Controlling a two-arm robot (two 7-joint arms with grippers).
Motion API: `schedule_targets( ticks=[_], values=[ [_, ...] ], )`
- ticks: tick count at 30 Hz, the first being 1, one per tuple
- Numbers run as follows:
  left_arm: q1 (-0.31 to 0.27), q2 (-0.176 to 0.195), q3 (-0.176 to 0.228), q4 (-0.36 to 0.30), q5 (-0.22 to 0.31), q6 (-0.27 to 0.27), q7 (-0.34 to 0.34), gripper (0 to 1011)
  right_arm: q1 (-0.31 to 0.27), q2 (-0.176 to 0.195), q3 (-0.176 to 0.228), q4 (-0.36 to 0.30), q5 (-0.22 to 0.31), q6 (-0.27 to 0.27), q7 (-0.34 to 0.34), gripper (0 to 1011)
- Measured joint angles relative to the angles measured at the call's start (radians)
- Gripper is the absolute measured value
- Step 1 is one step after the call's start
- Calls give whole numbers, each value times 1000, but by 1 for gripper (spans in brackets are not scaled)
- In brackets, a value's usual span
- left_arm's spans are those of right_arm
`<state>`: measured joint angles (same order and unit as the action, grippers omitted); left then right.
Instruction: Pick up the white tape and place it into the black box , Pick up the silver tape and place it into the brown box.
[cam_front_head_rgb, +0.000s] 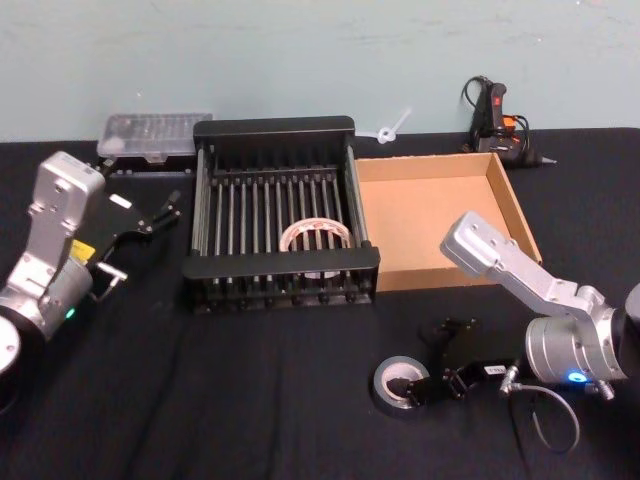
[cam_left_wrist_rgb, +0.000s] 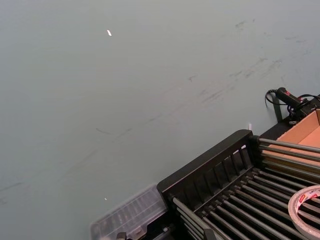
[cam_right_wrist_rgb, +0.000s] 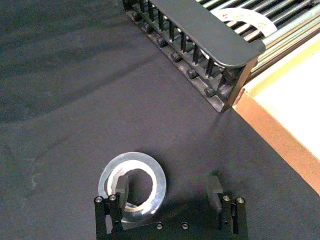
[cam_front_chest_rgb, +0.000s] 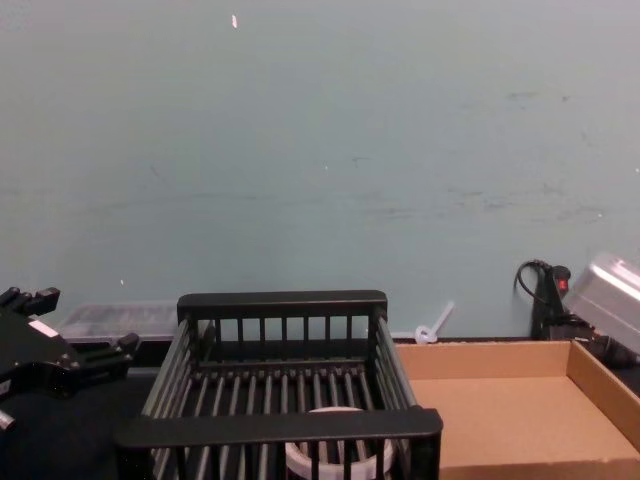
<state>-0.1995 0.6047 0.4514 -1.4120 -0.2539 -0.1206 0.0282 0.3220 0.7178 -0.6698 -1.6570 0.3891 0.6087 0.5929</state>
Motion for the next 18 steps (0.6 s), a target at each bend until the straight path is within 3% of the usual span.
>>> schedule_targets(
  ticks=[18],
  values=[
    [0,0,0,0,0,0,0,1001,-2,-3,1,3,-3,0,0,1000]
  ],
)
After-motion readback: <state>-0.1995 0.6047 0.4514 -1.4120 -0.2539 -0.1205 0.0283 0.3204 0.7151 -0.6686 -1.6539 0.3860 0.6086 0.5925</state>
